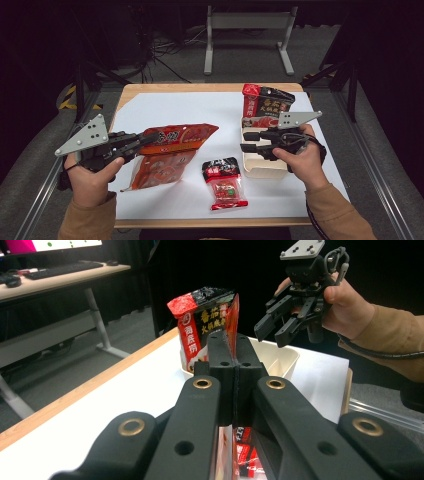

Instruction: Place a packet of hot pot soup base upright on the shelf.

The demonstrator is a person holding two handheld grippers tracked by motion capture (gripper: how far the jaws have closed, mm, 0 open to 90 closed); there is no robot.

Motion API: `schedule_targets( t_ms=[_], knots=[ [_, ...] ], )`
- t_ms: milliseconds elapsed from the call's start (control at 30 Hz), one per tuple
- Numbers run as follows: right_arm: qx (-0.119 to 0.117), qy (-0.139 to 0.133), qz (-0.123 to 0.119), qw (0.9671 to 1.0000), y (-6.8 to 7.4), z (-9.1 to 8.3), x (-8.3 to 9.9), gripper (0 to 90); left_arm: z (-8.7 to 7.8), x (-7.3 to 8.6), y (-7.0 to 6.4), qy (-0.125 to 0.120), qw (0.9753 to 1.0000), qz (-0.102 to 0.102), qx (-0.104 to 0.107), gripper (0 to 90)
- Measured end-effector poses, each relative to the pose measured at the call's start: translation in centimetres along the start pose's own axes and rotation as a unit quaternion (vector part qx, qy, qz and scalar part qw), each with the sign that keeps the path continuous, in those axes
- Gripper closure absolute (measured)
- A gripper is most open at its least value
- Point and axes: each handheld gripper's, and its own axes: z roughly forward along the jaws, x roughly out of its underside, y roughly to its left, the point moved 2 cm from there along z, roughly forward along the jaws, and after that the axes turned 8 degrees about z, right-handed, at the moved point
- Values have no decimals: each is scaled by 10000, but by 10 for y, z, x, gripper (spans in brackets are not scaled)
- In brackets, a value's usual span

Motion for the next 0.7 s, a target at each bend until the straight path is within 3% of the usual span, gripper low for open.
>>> schedule_targets(
  t_ms=[233, 700],
  knots=[
    [-74, -144, -8, 9999, 0, 10, -1, 545, 0, -2, -1, -128, 9999, -9, 5, 900],
    [-272, -283, -349, 9986, 14, 45, -16, 469, 7, -3, 0, -357, 9993, -91, 35, 900]
  ],
)
